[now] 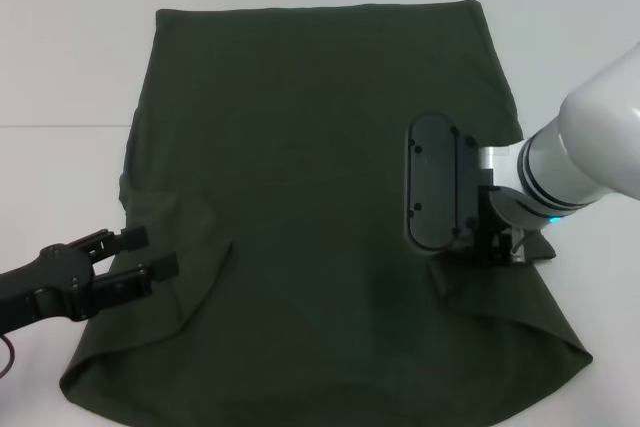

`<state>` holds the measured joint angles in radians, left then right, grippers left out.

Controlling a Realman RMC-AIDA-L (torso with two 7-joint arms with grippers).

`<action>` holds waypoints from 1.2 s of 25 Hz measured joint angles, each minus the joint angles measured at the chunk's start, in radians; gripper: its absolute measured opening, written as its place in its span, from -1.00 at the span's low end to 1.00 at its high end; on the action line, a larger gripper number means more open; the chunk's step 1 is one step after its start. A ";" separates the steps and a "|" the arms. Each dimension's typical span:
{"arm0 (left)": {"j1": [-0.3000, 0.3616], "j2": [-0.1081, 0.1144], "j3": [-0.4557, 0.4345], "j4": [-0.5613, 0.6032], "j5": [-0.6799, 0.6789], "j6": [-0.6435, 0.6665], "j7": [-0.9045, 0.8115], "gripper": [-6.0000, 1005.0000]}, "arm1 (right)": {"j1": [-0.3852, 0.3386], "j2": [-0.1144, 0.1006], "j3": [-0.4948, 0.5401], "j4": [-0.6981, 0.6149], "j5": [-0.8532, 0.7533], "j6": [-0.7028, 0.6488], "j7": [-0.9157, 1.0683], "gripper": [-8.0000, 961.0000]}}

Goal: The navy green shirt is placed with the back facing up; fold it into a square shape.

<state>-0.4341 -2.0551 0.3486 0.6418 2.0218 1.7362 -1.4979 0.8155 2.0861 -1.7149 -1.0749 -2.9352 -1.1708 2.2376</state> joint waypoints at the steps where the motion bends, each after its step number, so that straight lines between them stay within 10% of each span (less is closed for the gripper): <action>1: 0.000 0.000 0.000 0.000 0.000 0.000 0.000 0.74 | -0.003 0.000 0.003 -0.004 0.000 -0.011 0.003 -0.04; 12: 0.001 -0.006 0.000 -0.001 -0.001 0.003 -0.001 0.74 | -0.058 -0.010 0.015 -0.025 0.001 0.019 -0.006 0.38; 30: 0.002 -0.013 -0.002 -0.001 -0.002 -0.004 -0.001 0.74 | -0.076 -0.007 0.009 0.052 0.001 0.137 -0.009 0.44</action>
<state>-0.4325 -2.0679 0.3467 0.6413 2.0201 1.7326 -1.4987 0.7397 2.0792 -1.7056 -1.0232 -2.9345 -1.0338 2.2289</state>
